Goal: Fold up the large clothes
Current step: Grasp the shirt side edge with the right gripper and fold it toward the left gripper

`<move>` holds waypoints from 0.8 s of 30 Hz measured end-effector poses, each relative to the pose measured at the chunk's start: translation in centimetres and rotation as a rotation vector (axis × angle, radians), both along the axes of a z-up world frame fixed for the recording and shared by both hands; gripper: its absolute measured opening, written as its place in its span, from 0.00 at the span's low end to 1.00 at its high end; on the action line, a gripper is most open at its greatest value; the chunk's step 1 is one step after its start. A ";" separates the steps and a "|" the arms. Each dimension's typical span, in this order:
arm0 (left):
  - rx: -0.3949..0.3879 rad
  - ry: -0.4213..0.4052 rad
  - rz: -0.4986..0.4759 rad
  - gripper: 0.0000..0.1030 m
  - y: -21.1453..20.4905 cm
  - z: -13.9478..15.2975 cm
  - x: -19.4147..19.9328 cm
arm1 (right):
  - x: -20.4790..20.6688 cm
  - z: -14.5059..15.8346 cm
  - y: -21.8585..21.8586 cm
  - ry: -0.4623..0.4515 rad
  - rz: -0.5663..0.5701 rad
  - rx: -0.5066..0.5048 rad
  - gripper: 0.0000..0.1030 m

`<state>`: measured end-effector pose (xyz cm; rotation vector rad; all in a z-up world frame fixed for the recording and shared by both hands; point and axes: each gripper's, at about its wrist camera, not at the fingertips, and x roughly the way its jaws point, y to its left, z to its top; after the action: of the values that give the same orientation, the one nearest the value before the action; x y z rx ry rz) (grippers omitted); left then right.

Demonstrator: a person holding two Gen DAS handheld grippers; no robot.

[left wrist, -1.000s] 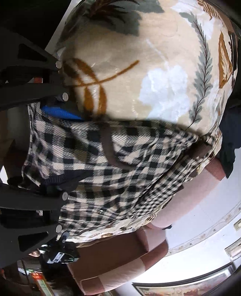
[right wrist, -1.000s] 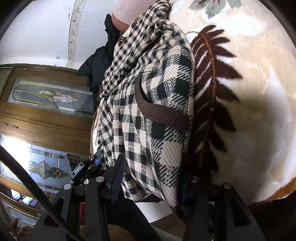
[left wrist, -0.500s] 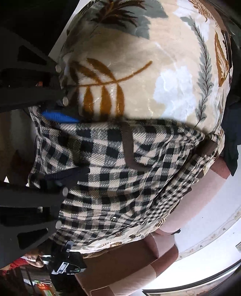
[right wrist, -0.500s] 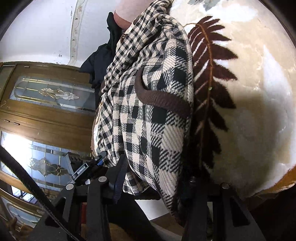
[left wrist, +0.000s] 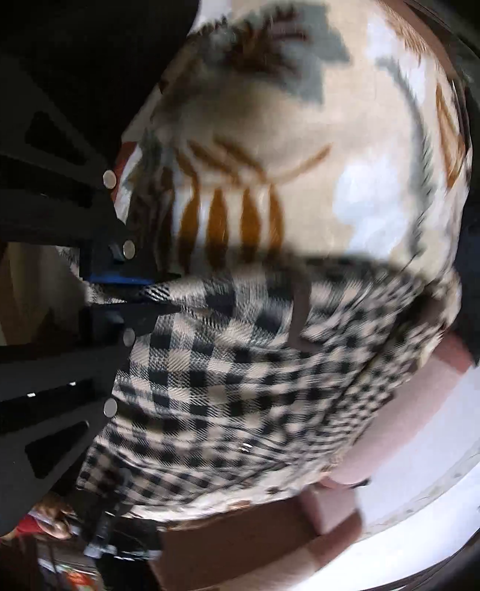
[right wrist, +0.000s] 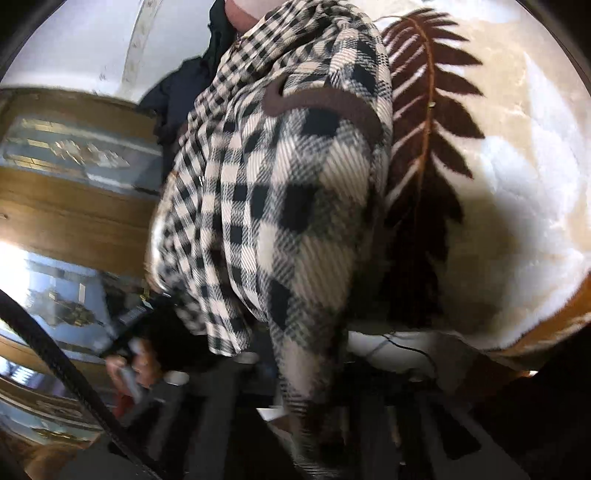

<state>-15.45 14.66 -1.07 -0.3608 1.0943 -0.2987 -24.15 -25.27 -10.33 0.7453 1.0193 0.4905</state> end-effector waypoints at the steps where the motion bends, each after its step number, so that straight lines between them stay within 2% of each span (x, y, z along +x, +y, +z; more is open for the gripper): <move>1: -0.001 -0.013 0.008 0.05 0.7 0.7 -0.4 | -0.5 0.6 -0.1 -0.012 0.003 0.006 0.07; 3: -0.039 -0.032 0.027 0.05 2.4 2.3 -1.3 | -1.8 2.0 -0.5 -0.038 0.020 0.012 0.05; 6: -0.070 -0.035 0.039 0.05 3.9 3.4 -2.5 | -3.6 3.2 -1.2 -0.050 0.034 -0.036 0.04; 13: -0.017 -0.041 0.014 0.06 2.7 3.8 -3.0 | -3.5 1.7 -2.2 0.002 0.013 0.009 0.04; 20: -0.030 -0.060 -0.003 0.05 2.5 5.4 -3.1 | -3.4 3.0 -2.0 -0.029 0.046 -0.037 0.04; 24: -0.072 -0.064 -0.017 0.05 2.4 6.5 -2.6 | -3.1 4.7 -1.6 -0.060 0.056 -0.053 0.04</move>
<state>-18.07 17.05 5.44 -0.4039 1.0263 -0.3633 -27.23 -26.86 -5.58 0.6529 0.9954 0.5296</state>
